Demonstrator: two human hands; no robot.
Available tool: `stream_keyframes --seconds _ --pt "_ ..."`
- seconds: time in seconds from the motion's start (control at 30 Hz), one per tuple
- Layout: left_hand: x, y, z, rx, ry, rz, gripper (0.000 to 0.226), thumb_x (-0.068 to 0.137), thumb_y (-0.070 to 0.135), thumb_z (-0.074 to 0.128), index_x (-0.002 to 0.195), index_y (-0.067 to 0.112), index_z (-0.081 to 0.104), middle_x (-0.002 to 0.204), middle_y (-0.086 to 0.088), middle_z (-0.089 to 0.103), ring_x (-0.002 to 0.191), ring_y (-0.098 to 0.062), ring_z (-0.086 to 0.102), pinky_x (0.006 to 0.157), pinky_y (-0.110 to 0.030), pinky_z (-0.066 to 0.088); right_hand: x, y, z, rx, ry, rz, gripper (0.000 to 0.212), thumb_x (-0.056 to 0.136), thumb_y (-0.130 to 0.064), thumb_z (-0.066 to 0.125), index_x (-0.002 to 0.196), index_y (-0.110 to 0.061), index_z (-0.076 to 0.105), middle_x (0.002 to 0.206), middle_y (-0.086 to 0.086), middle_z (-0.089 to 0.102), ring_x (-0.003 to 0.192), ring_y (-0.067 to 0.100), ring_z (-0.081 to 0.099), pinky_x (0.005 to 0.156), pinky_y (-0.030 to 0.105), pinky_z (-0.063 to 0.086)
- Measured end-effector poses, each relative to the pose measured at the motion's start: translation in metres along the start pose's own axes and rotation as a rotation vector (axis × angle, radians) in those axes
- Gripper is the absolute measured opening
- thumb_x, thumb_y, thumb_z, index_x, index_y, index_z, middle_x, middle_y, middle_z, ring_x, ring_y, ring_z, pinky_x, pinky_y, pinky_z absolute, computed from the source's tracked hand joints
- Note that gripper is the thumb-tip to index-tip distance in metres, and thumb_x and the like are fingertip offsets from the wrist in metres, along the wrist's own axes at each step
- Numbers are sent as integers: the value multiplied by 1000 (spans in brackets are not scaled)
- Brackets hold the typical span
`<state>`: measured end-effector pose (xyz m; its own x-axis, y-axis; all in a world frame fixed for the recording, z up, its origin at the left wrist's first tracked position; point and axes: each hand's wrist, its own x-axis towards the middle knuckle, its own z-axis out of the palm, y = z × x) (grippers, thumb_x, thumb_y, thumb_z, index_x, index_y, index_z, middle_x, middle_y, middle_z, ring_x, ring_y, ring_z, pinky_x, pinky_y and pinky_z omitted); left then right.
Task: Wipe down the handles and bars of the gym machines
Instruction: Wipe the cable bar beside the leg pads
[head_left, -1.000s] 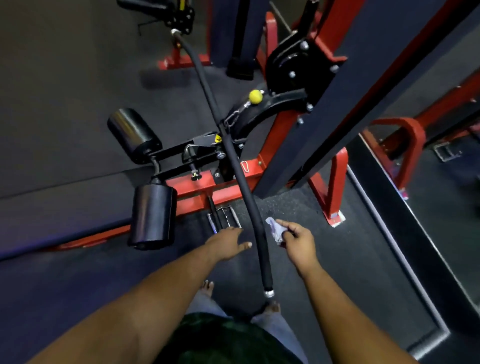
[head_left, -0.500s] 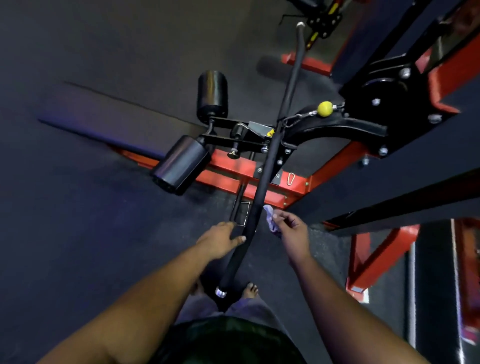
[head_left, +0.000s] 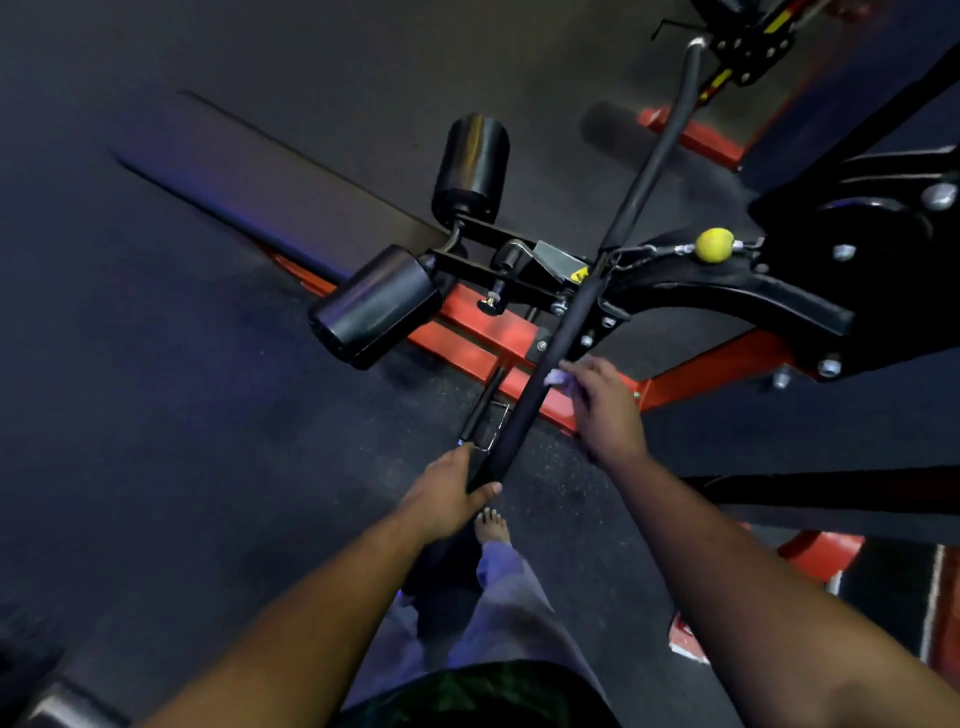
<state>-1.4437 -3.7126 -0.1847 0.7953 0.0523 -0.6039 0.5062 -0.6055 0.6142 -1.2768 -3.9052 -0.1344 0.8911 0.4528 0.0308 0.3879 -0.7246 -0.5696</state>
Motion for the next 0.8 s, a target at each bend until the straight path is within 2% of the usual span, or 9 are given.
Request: stream_keyframes --seconds 0.07,0.17,0.33,0.43,0.5,0.57,0.67,0.73,0.8 --pt "6 9 7 -73 30 -38 79 96 52 66 158 17 31 153 -7 48 140 -25 46 110 -28 36 44 17 -11 -77 -14 -61 39 92 3 58 128 -9 68 124 8 64 109 23 62 92 29 49" --pt "11 23 22 -245 17 -117 72 96 51 67 155 23 35 143 1 55 129 -18 56 106 -29 43 101 44 -19 -195 -56 -137 43 92 -1 58 134 -10 65 141 9 60 128 28 58 101 37 49" --pt "25 32 38 -272 65 -206 48 100 51 59 137 23 49 122 2 65 105 -14 63 91 -35 52 133 74 15 -327 -271 -231 45 96 -2 57 140 -7 58 155 14 46 148 31 36 122 39 27" --pt "30 35 43 -254 97 -222 40 103 51 53 126 18 50 119 -4 64 103 -20 62 91 -42 52 101 68 36 -240 -267 -186 46 88 10 57 131 -4 65 147 18 54 144 37 41 124 42 16" --pt "31 38 45 -222 113 -232 36 103 51 51 119 19 47 113 -6 63 100 -25 61 87 -42 51 67 53 42 -189 -317 -354 47 81 15 53 122 -1 70 134 20 64 133 40 54 119 51 21" --pt "30 41 47 -192 113 -232 33 104 53 48 114 22 44 107 -4 60 97 -25 60 85 -43 50 43 48 42 -149 -446 -595 42 83 4 46 115 0 73 125 18 69 124 40 61 113 58 31" --pt "28 41 49 -156 108 -224 30 105 54 44 106 24 40 95 3 52 89 -21 56 77 -41 46 73 66 30 -271 -501 -798 45 90 -10 39 120 -4 71 130 17 67 125 39 60 111 56 38" --pt "26 39 48 -154 131 -223 31 104 56 44 103 25 39 90 6 49 84 -21 55 74 -41 45 117 82 18 -439 -470 -678 45 93 -10 42 131 -10 66 142 16 58 134 42 51 116 49 34" --pt "23 39 49 -148 167 -216 31 104 56 44 100 26 38 86 8 47 81 -21 54 71 -40 43 154 91 6 -474 -398 -491 45 91 0 52 133 -10 65 145 15 56 140 39 44 120 44 27"
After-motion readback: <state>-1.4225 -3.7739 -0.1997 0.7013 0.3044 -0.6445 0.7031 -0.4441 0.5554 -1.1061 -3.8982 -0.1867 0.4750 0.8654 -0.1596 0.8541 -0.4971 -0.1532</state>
